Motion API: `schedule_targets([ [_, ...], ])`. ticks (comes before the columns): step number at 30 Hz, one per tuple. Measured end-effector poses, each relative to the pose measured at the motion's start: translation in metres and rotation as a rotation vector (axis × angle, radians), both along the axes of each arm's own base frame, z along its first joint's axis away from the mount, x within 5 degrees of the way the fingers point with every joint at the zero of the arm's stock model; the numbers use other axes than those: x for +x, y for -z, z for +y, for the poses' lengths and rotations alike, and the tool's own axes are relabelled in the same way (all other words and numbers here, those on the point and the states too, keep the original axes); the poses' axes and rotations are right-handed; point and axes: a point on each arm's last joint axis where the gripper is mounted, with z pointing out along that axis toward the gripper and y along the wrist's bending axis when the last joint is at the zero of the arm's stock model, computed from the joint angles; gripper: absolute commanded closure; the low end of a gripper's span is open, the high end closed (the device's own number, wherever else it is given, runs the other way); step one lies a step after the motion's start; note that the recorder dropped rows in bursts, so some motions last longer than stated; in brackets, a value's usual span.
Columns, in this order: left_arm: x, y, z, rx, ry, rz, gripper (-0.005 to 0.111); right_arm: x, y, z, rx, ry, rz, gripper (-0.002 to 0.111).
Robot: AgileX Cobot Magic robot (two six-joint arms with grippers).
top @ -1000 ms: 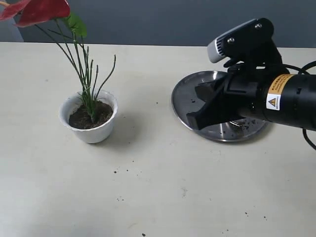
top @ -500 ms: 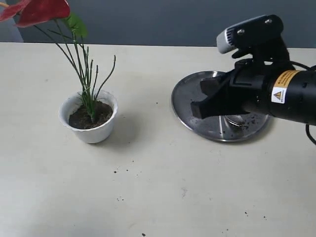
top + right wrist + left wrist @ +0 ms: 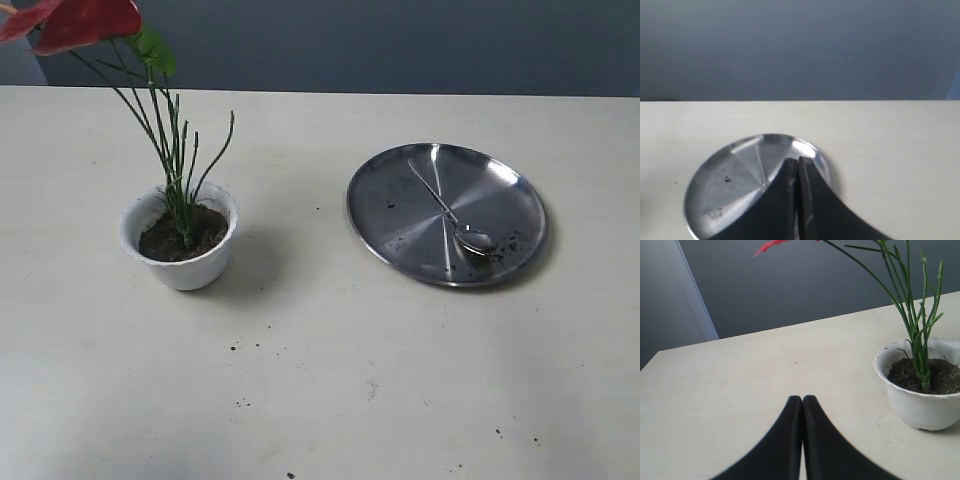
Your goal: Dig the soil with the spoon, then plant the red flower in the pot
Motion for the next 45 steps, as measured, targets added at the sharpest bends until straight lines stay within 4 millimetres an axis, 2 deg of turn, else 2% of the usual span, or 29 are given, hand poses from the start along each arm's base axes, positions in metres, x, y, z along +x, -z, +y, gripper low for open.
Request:
schedule_targets([
  [9, 0.000, 0.000, 0.000, 0.000, 0.000, 0.000, 0.106, -0.042, 0.064, -0.013, 0.016, 0.035, 0.024, 0.108],
  [14, 0.000, 0.000, 0.000, 0.000, 0.000, 0.000, 0.106, -0.058, 0.087, -0.015, 0.074, 0.033, -0.041, 0.108],
  [18, 0.000, 0.000, 0.000, 0.000, 0.000, 0.000, 0.106, -0.061, 0.099, -0.016, 0.089, 0.041, -0.036, 0.108],
  [26, 0.000, 0.000, 0.000, 0.000, 0.000, 0.000, 0.106, -0.062, 0.106, -0.017, 0.030, 0.045, 0.018, 0.108],
  [45, 0.000, 0.000, 0.000, 0.000, 0.000, 0.000, 0.106, -0.062, 0.106, -0.017, -0.041, 0.025, 0.003, 0.108],
])
